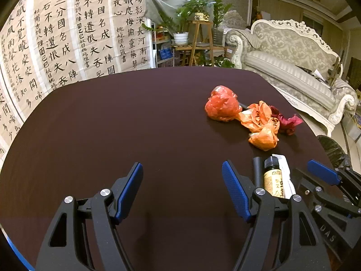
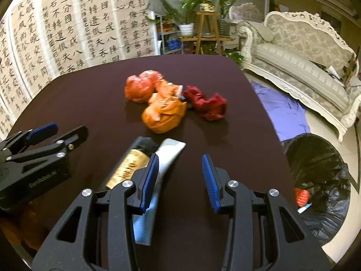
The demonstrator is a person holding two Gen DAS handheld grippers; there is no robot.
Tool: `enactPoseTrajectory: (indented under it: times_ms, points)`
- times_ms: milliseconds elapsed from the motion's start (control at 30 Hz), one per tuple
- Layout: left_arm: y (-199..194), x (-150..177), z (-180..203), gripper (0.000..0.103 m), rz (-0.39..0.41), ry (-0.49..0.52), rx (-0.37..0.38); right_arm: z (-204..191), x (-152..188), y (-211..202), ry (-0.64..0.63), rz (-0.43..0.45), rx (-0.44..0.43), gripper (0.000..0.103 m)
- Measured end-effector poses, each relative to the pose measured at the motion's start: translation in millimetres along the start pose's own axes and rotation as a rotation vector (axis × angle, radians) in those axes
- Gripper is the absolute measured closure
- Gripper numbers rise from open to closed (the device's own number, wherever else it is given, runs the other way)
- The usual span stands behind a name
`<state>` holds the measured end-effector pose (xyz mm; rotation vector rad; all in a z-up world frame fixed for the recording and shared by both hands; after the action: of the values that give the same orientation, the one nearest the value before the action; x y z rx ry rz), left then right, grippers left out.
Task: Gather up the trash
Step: 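Return to the table and grasp the white tube with the right gripper, then grasp the black rod with the left gripper while the right holds the white tube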
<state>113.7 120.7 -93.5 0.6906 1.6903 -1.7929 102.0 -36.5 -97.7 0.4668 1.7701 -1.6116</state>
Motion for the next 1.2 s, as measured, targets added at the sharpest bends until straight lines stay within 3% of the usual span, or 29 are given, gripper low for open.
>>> enactPoseTrajectory:
  times_ms: [367, 700, 933, 1200]
  points:
    - [0.9, 6.1, -2.5, 0.033, -0.012, -0.016, 0.018, 0.2, 8.1, 11.4, 0.004, -0.055, 0.012, 0.064]
    - [1.8, 5.3, -0.5, 0.033, -0.013, -0.017, 0.019, 2.1, 1.8, 15.7, -0.02, -0.05, 0.015, 0.065]
    - [1.6, 5.8, -0.4, 0.033, -0.013, -0.018, 0.019, -0.6, -1.0, 17.5, -0.034, -0.044, 0.019, 0.091]
    - [2.0, 6.4, 1.5, 0.033, -0.015, -0.018, 0.019, 15.2, -6.0, 13.7, 0.017, -0.031, 0.018, 0.091]
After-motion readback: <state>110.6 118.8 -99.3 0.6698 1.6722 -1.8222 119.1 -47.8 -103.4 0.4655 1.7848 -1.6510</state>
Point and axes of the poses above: each gripper's, at about its wrist camera, not at the fingertips, and y roughly the way its jaws point, z to its right, x to its underside, the point moved 9 cm from there along y, roughly the way its jaws point, and after that the axes turned 5 degrees about x, right-handed, at the moved point
